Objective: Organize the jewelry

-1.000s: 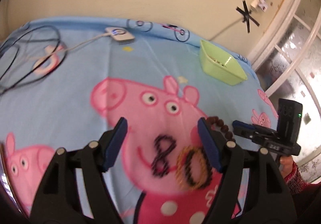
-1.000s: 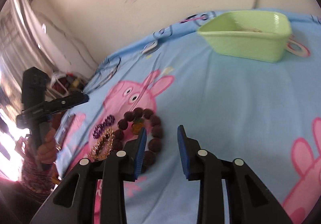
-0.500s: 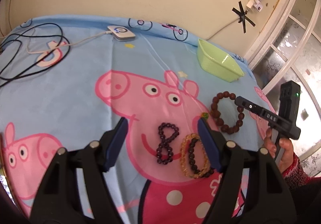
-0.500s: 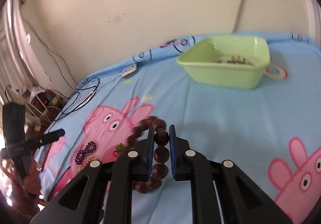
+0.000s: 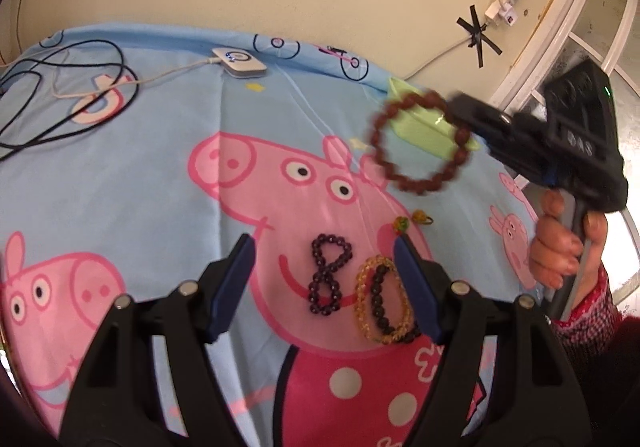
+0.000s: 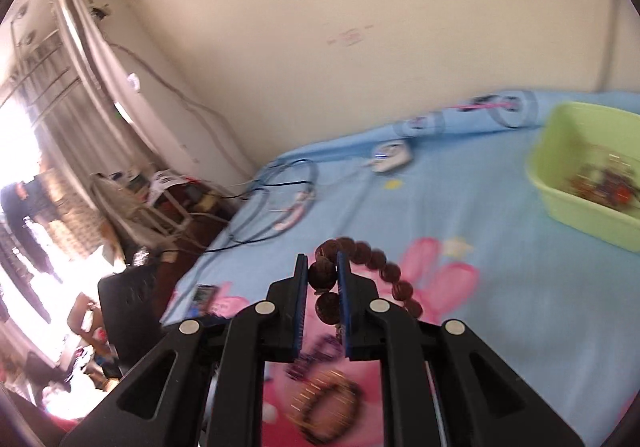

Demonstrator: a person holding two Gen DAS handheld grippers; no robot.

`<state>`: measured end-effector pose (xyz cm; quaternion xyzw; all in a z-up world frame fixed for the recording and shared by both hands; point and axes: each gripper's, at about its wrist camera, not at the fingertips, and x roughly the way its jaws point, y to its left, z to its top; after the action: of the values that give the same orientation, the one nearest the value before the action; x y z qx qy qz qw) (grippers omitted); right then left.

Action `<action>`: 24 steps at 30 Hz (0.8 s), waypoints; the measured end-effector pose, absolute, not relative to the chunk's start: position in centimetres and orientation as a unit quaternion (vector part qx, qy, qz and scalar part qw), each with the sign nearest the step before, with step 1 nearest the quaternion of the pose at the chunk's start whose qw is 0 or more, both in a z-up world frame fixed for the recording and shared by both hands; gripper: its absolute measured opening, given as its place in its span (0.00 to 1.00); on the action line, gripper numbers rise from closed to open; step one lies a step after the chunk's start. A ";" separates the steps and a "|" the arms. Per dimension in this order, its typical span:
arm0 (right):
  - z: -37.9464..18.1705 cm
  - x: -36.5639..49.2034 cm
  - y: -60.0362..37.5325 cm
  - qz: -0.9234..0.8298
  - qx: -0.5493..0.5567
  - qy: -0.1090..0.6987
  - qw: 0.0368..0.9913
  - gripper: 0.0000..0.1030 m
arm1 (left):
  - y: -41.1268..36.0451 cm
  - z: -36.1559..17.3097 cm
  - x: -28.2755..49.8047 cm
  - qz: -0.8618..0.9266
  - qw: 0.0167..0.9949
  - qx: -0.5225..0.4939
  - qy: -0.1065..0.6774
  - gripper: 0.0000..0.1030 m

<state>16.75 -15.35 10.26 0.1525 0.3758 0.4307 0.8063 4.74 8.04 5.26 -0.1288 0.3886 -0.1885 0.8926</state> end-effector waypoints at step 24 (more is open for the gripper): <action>1.6 14.6 -22.9 0.302 0.075 0.435 0.845 0.00 | -2.1 4.4 8.4 -0.263 0.868 -0.018 0.421 0.56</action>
<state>14.56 -22.93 1.55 0.0748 0.4351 0.3023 0.8448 8.44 -2.07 4.43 -0.0182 0.4212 -0.2627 0.8679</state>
